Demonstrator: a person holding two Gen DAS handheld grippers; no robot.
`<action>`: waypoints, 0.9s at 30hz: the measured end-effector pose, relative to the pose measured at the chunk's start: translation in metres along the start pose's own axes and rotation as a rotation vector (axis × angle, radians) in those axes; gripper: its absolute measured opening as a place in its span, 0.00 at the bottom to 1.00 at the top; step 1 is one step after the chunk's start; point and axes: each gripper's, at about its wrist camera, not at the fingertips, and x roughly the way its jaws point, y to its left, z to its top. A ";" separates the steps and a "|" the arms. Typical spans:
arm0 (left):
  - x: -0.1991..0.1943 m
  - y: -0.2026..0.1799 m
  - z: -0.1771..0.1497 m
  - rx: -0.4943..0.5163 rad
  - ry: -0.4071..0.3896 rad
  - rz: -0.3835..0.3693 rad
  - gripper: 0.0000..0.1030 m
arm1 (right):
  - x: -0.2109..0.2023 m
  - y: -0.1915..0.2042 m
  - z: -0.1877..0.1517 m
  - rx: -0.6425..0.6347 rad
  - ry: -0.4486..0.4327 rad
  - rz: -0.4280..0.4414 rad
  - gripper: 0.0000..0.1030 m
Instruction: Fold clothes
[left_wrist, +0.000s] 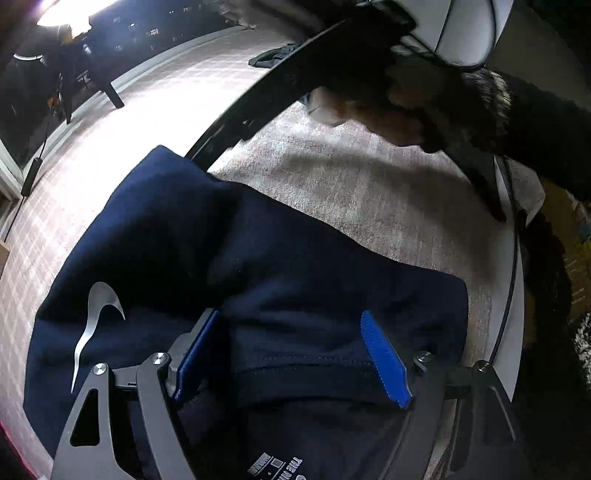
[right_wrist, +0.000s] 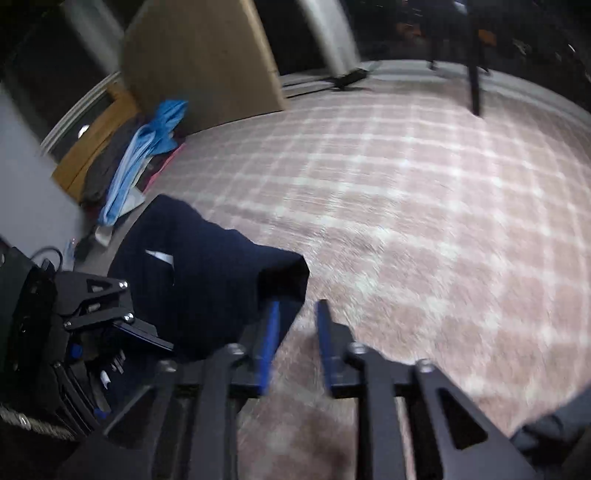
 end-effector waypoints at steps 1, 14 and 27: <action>-0.001 0.002 0.001 -0.011 0.004 -0.017 0.74 | 0.002 -0.001 0.001 -0.021 -0.002 -0.007 0.36; -0.011 0.013 -0.010 -0.069 -0.059 -0.094 0.78 | 0.023 -0.023 0.029 0.025 0.001 0.105 0.06; -0.113 0.160 -0.078 -0.626 -0.324 -0.012 0.58 | -0.051 0.037 0.034 0.032 -0.139 0.019 0.13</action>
